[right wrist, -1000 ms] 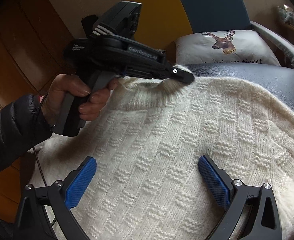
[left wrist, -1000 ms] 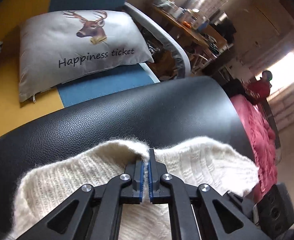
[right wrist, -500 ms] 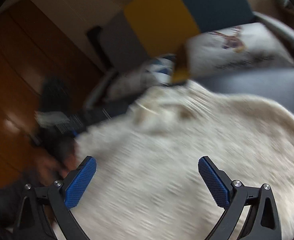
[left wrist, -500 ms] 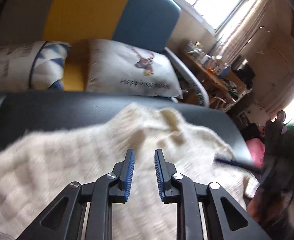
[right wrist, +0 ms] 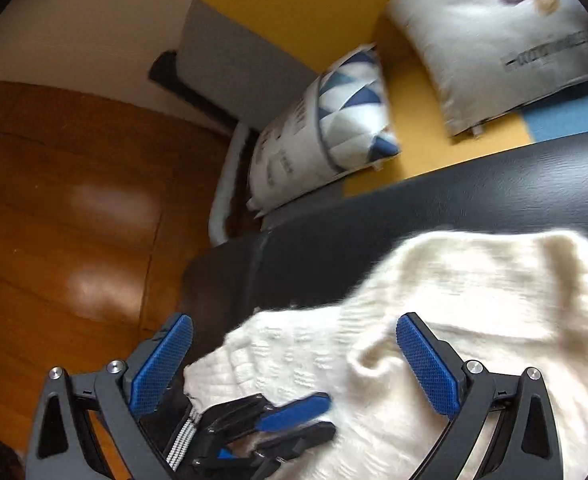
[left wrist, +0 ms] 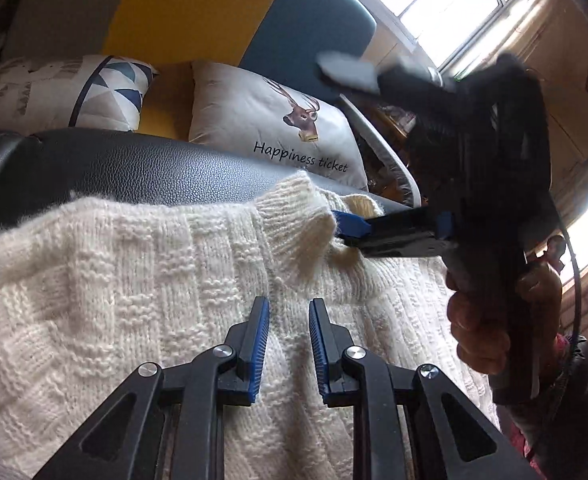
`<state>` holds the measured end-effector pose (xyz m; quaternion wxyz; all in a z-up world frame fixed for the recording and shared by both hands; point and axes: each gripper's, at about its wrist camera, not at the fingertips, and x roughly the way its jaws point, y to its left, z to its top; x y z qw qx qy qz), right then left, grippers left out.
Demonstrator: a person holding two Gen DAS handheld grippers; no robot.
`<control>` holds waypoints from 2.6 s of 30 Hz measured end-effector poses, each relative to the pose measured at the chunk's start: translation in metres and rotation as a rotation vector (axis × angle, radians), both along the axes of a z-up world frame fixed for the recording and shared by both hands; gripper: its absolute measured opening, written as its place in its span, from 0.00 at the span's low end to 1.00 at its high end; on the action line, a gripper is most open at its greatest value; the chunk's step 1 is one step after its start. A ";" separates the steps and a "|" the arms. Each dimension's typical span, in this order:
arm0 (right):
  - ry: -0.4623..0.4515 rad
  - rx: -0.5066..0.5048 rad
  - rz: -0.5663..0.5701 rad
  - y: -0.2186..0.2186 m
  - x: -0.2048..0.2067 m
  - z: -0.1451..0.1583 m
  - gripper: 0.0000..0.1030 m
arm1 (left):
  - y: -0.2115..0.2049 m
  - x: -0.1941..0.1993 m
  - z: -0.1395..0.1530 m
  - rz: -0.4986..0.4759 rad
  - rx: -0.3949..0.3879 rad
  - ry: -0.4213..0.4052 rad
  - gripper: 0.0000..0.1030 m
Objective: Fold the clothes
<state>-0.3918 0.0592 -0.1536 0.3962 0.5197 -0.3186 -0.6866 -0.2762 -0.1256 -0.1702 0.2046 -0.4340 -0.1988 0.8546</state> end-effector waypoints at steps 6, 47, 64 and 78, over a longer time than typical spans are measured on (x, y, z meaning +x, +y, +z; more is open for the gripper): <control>0.041 -0.076 -0.047 -0.022 -0.019 0.001 1.00 | -0.002 -0.002 -0.004 0.008 0.025 -0.013 0.16; 0.195 0.498 0.044 0.090 0.187 0.005 1.00 | -0.040 0.116 0.008 0.246 0.071 -0.142 0.14; 0.261 0.774 -0.567 0.293 0.360 0.065 1.00 | 0.091 0.147 0.052 -0.028 -0.091 -0.046 0.20; 0.011 1.113 -0.772 0.465 0.365 0.011 0.82 | 0.214 0.119 0.027 -0.177 -0.199 -0.097 0.21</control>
